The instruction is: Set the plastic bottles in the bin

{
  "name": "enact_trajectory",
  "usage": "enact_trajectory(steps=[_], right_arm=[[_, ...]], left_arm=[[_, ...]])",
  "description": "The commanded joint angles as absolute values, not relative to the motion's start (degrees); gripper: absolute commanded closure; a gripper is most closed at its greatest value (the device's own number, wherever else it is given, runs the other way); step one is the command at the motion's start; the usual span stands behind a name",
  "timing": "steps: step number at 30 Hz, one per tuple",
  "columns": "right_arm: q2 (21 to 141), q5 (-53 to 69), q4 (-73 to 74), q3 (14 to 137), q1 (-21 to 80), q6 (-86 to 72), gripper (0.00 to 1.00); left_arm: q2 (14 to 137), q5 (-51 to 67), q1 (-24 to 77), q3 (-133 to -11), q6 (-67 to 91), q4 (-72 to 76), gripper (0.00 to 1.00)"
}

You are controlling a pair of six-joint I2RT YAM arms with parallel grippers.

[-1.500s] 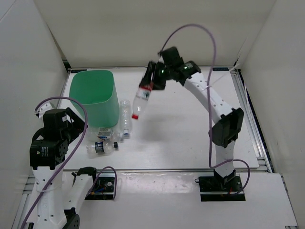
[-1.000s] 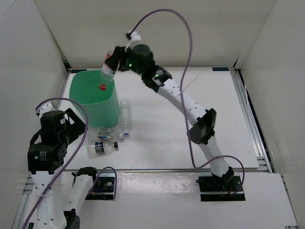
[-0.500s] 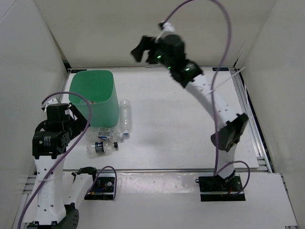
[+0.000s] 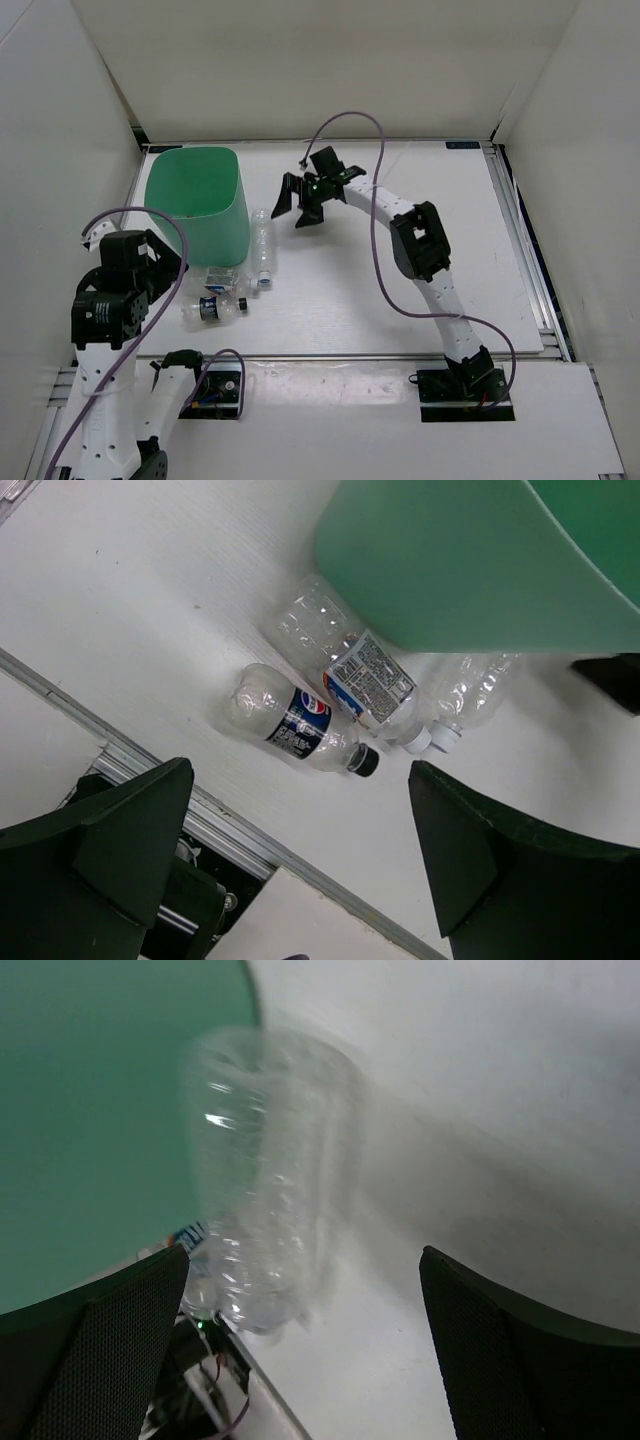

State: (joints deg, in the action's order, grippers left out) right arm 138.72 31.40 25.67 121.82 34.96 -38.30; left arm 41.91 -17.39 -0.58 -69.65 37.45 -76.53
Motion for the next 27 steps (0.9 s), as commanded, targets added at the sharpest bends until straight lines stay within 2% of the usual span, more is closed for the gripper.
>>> enact_trajectory(steps=[1,6,12,21,22,23,25,26,27], right_arm=[[136.7,39.8,24.4,123.0,35.2,-41.3,0.0],[143.1,42.1,27.6,127.7,39.1,-41.3,0.0],[146.2,38.5,27.6,127.1,43.2,-41.1,0.0],[148.4,33.6,28.8,126.4,42.7,-40.1,0.0],[148.4,33.6,28.8,125.6,42.7,-40.1,0.05],[148.4,32.9,29.4,124.6,42.7,-40.1,0.17],[147.5,32.3,30.1,122.8,42.2,-40.1,0.31],[146.2,32.3,30.6,121.5,42.2,-40.1,0.42],[145.3,32.3,30.6,118.7,41.6,-40.1,0.47]], left_arm=[[38.3,-19.2,-0.8,-69.6,40.3,-76.2,0.0],[35.9,-19.2,-0.8,-66.8,40.8,-75.1,0.0],[35.9,-18.2,-0.8,-64.5,40.7,-75.1,0.0],[36.5,-18.2,-0.8,-64.0,40.2,-78.2,0.0],[36.5,-18.2,-0.8,-64.0,40.2,-78.2,0.0],[36.5,-18.2,-0.8,-64.0,40.2,-78.2,0.0],[35.9,-18.2,-0.8,-64.0,40.2,-78.2,0.0],[35.9,-18.2,-0.8,-63.4,40.2,-78.2,0.0],[35.9,-18.2,-0.8,-63.4,40.2,-78.2,0.0]])
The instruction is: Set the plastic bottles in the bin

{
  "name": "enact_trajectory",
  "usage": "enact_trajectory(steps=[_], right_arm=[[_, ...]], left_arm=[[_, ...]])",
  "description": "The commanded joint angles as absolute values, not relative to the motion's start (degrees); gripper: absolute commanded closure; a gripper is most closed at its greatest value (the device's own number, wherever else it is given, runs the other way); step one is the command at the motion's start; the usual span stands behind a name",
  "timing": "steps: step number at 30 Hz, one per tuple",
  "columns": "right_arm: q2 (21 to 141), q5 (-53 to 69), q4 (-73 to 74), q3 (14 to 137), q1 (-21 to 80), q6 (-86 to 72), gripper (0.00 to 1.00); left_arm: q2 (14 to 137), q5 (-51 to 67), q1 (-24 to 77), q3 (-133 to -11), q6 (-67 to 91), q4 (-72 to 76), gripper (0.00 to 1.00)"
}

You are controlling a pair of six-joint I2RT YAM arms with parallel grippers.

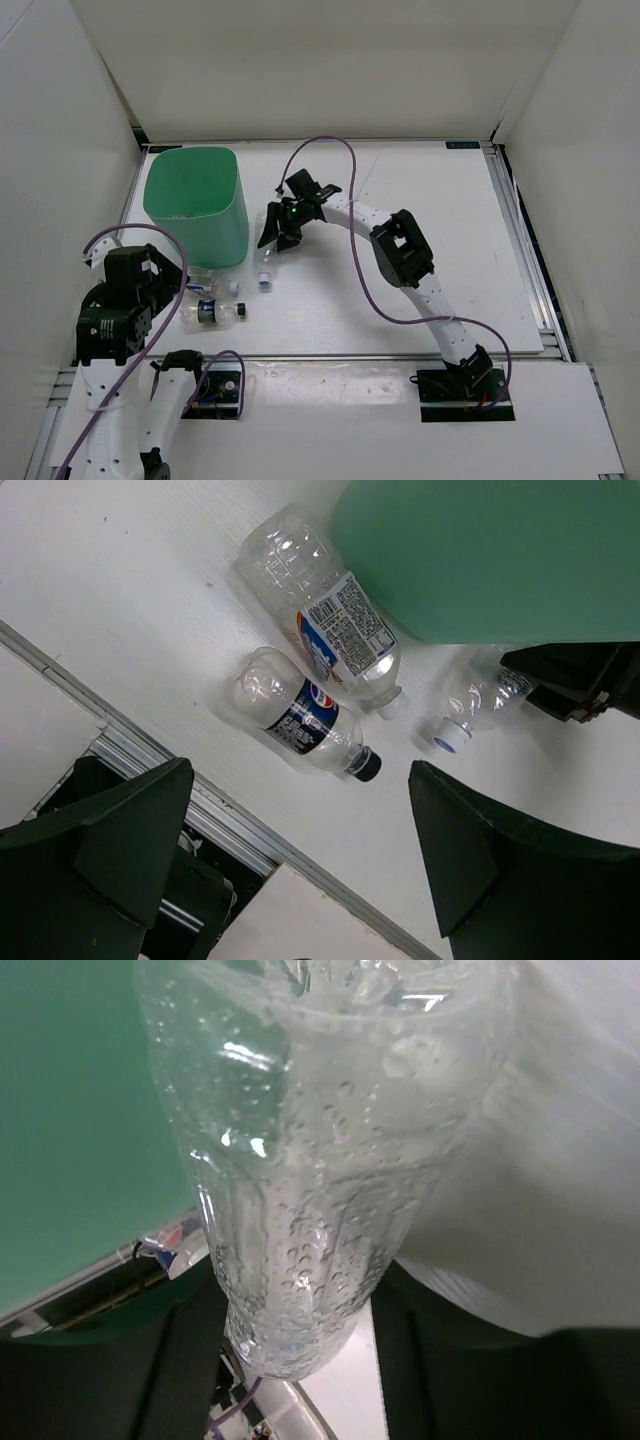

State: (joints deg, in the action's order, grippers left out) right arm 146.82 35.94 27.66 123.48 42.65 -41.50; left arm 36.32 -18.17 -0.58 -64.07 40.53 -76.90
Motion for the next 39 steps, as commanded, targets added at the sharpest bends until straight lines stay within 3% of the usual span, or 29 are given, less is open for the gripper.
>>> enact_trajectory(steps=[1,5,9,13,18,28,31,32,39], right_arm=[[142.9,32.3,30.6,116.9,40.9,-40.1,0.5],[134.6,31.6,31.2,108.9,38.4,-38.8,0.6],[123.9,30.9,32.3,106.4,35.5,-39.5,0.62],[115.8,21.5,32.3,119.0,36.5,-40.7,0.64],[120.9,6.0,27.3,140.5,42.4,-36.1,0.66],[128.6,-4.6,9.9,144.0,52.2,-18.5,0.59],[131.3,-7.5,8.5,144.9,54.1,-10.9,0.48],[131.3,-7.6,7.9,143.8,54.7,-9.9,0.01],[118.7,-16.4,12.4,135.2,55.3,-7.4,0.0]], left_arm=[[35.9,-18.2,-0.8,-62.8,40.2,-78.2,0.0],[35.9,-19.7,-0.8,-62.2,42.8,-78.2,0.0],[36.5,-21.6,-0.8,-60.4,46.3,-78.7,0.0],[36.5,-22.1,-0.8,-57.8,52.0,-78.7,0.0],[35.9,-22.1,-0.8,-55.0,58.8,-80.0,0.0],[39.8,-20.1,-0.8,-54.5,57.7,-81.5,0.0],[41.8,-19.5,-0.8,-54.0,58.8,-81.5,0.0],[42.4,-19.5,-0.8,-53.4,58.8,-81.5,0.0],[43.0,-17.3,-0.8,-48.1,64.2,-77.0,0.0]])
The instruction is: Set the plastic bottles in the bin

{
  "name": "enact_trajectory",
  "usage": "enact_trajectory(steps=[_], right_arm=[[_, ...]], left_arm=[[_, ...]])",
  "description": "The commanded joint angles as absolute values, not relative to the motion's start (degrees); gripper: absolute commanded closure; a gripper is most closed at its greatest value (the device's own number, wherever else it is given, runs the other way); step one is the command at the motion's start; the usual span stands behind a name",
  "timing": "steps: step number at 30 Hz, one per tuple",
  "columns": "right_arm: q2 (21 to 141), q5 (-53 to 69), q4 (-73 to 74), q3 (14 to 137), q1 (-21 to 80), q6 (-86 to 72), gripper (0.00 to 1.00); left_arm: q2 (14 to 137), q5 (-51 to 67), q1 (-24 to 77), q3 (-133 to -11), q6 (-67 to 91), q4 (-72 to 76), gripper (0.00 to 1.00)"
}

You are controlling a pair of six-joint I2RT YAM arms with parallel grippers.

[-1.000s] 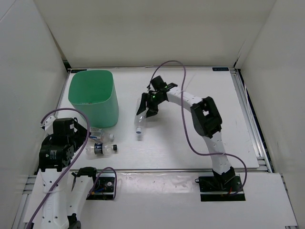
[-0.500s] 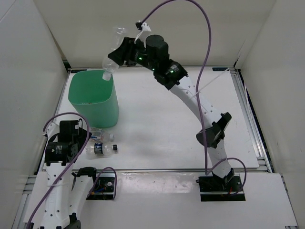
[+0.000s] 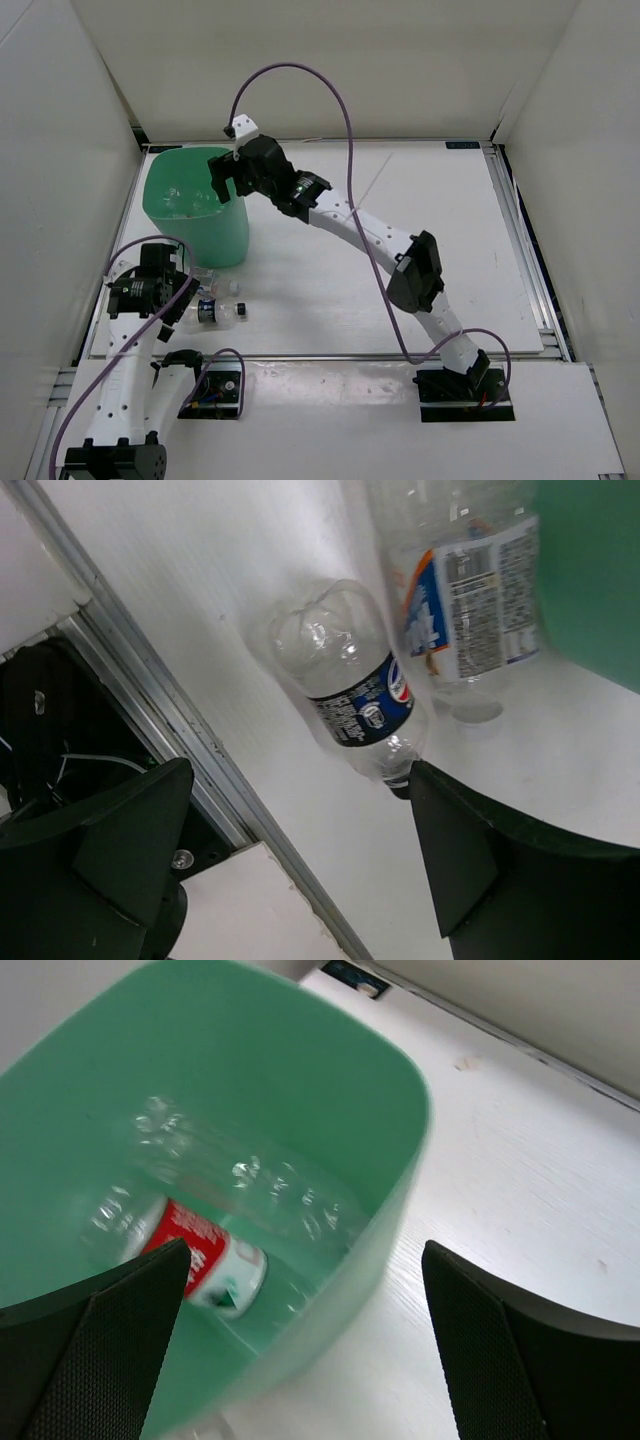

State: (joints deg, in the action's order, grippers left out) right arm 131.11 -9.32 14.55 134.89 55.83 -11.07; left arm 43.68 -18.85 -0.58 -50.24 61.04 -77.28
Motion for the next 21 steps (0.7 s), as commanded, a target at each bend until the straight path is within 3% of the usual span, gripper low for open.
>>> enact_trajectory(steps=[1,11,21], right_arm=[[116.9,-16.4,13.1,132.8,55.3,-8.0,0.0],[103.3,-12.9,24.5,121.9,56.3,-9.8,0.0],[97.7,-11.6,30.2,118.0,56.3,-9.2,0.0]], left_arm=[[42.2,-17.3,-0.8,-47.1,64.8,-76.2,0.0],[38.2,-14.4,-0.8,-33.4,74.8,-65.0,0.0],[40.9,-14.4,-2.5,-24.2,76.9,-52.5,0.0]])
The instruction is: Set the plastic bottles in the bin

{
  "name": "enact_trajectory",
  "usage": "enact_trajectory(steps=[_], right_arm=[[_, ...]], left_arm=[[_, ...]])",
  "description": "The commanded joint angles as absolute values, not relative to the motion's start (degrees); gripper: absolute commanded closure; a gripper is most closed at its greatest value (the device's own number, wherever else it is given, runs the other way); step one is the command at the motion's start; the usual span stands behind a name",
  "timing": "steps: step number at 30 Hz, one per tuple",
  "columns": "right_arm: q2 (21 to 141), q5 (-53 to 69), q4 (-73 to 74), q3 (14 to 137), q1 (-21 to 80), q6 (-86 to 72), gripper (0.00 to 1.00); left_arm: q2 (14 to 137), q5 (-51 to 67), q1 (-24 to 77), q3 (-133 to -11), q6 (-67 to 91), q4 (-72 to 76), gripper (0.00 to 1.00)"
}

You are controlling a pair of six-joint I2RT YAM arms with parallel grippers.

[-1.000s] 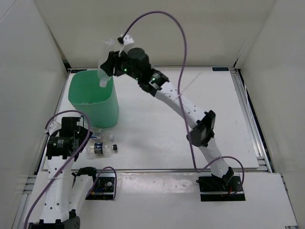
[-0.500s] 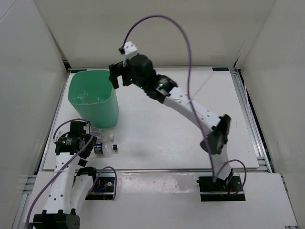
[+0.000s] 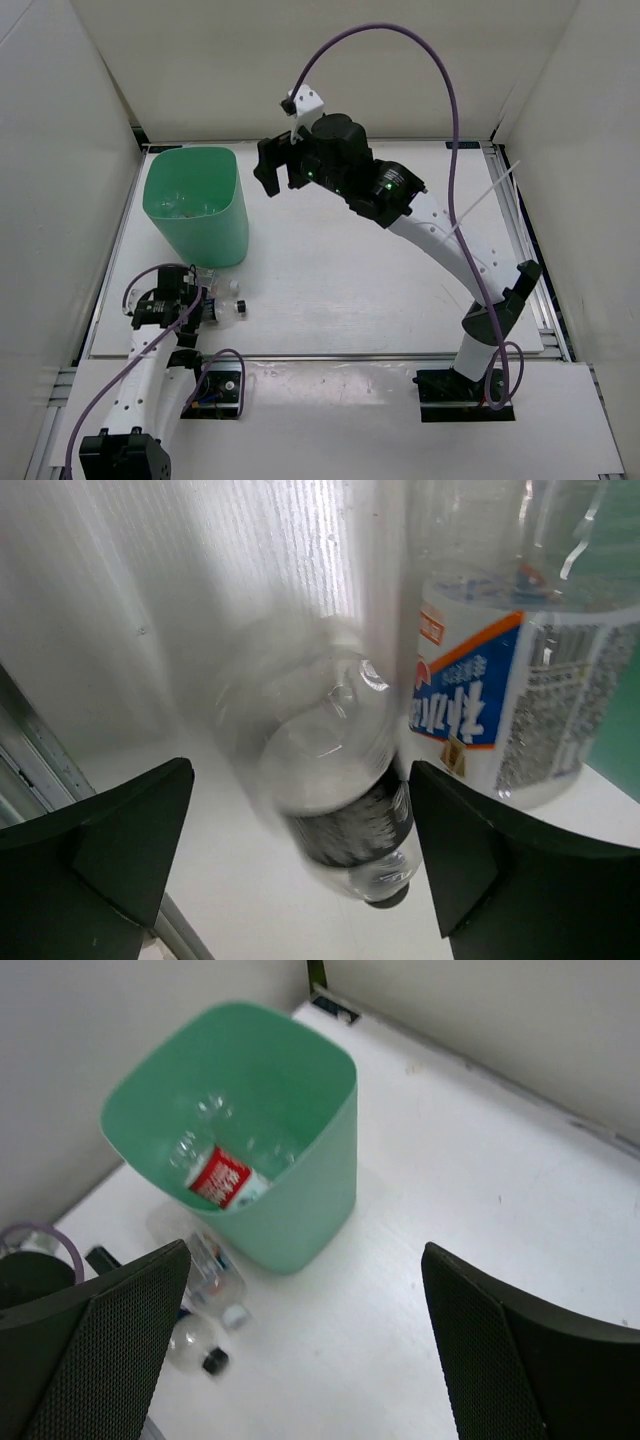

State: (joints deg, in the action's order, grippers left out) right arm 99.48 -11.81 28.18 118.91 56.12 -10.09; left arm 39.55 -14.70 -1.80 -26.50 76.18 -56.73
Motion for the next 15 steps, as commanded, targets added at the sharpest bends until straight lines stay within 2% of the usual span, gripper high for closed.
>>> enact_trajectory(steps=[1,2,4,9,10,14,15], right_arm=[[97.0,-11.6,30.2,117.3,56.3,-9.2,0.0],[97.0,-11.6,31.0,117.3,56.3,-9.2,0.0],[97.0,-12.2,31.9,117.3,56.3,-9.2,0.0],[96.5,-15.9,33.7,116.8,56.3,-9.8,0.0],[96.5,-16.4,33.7,116.3,56.3,-9.8,0.0],[96.5,-17.9,34.3,115.7,56.3,-10.8,0.0],[96.5,-18.5,35.0,115.7,56.3,-11.4,0.0]], left_arm=[[41.7,-14.4,-2.5,-24.2,77.4,-51.9,0.0],[41.7,-13.7,-2.5,-23.5,77.4,-51.9,0.15],[42.3,-13.7,-2.5,-24.2,78.2,-53.8,0.25],[37.9,-15.6,-2.5,-34.1,79.3,-66.6,0.4],[37.1,-16.3,-2.5,-36.1,80.3,-68.8,0.46],[35.4,-18.9,-2.5,-52.8,79.4,-80.0,0.56],[35.4,-19.4,-2.5,-56.3,78.5,-81.0,0.56]])
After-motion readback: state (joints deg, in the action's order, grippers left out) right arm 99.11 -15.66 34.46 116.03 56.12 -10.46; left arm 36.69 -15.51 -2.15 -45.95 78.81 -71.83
